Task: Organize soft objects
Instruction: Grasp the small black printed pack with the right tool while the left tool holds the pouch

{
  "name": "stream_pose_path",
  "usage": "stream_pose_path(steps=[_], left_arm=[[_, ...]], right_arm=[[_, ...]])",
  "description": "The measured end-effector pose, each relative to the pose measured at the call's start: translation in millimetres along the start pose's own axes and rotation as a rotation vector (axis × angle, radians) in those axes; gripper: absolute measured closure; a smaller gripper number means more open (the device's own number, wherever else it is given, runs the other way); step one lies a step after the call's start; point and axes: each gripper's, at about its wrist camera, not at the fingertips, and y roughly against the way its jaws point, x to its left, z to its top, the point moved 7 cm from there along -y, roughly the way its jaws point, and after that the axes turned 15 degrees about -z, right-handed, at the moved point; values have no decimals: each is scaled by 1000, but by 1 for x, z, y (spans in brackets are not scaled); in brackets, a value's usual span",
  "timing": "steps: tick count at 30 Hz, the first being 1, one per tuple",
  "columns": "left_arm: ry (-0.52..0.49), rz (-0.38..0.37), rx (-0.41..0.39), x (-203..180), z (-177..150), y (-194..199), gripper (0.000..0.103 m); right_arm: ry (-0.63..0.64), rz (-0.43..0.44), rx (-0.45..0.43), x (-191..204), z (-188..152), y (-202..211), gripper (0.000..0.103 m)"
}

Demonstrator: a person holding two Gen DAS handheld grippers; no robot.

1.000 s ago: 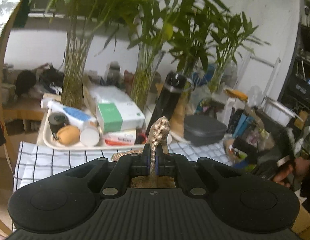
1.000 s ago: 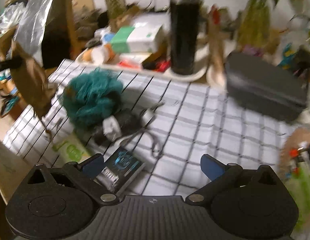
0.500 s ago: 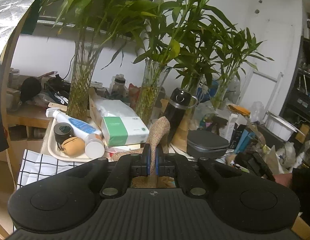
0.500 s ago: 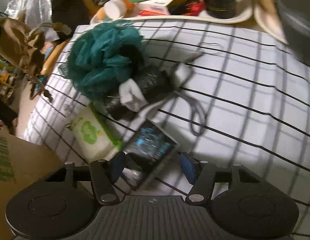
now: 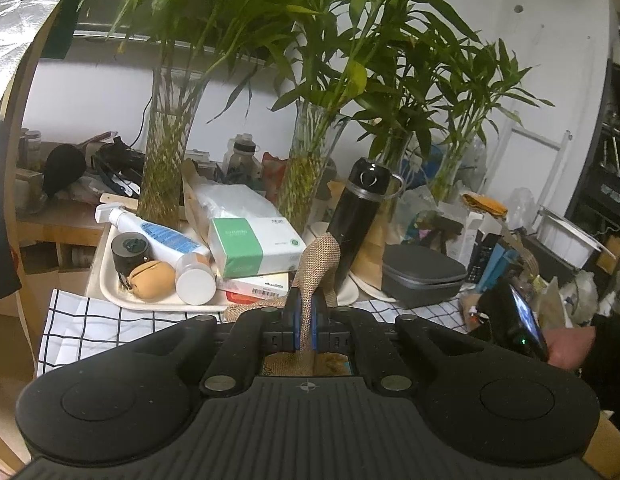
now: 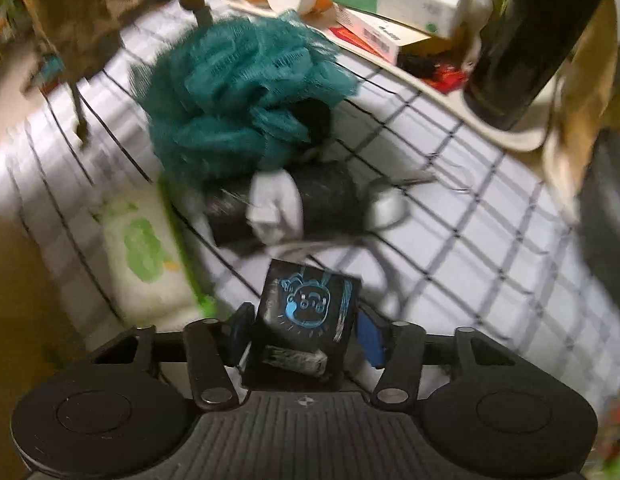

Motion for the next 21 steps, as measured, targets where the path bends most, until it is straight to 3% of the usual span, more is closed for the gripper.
stream_pose_path(steps=[2, 6, 10, 21], left_arm=[[0, 1, 0, 0, 1, -1, 98], [-5, 1, 2, -2, 1, -1, 98], [-13, 14, 17, -2, 0, -3, 98], [-27, 8, 17, -12, 3, 0, 98]], right_arm=[[53, -71, 7, -1, -5, -1, 47], [-8, -53, 21, -11, -14, -1, 51], [-25, -88, 21, -20, -16, 3, 51], [-173, -161, -120, -49, -10, 63, 51]])
